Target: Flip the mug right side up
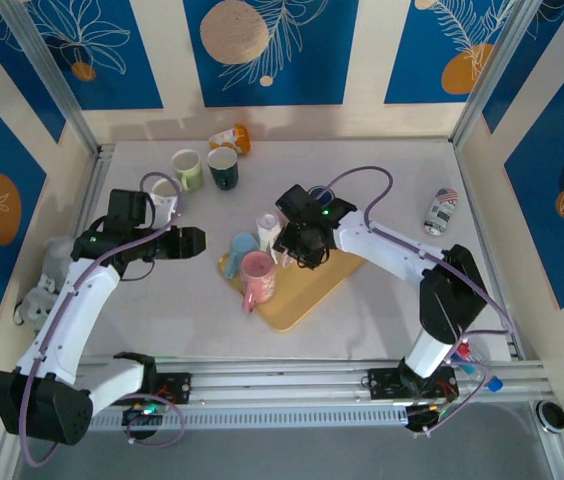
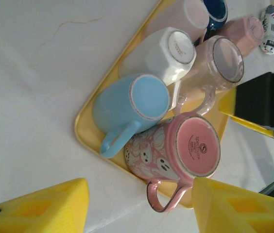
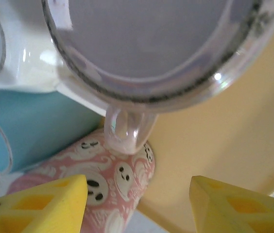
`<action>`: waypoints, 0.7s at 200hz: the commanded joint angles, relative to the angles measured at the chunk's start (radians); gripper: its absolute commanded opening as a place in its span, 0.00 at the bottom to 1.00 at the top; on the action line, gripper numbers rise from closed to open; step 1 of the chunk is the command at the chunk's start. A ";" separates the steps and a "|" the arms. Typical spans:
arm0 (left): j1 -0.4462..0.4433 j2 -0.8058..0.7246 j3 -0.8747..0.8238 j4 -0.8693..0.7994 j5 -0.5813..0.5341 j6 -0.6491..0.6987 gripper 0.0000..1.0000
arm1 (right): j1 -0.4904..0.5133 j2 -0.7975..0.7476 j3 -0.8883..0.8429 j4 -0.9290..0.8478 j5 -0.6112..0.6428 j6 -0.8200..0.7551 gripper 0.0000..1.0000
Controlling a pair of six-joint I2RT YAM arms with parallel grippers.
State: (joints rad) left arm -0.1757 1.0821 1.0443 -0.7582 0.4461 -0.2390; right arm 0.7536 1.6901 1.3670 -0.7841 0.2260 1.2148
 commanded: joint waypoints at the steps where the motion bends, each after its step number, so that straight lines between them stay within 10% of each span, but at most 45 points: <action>1: -0.009 0.005 0.028 0.062 0.041 -0.049 0.58 | 0.007 0.047 0.048 -0.011 0.036 0.060 0.59; 140: -0.037 -0.017 0.005 0.109 0.068 -0.111 0.58 | 0.030 0.074 0.016 -0.141 0.291 -0.242 0.46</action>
State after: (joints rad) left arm -0.1925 1.0874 1.0447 -0.6659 0.4850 -0.3359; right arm 0.7784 1.7878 1.3933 -0.8974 0.4309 1.1240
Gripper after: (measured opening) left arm 0.576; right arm 0.453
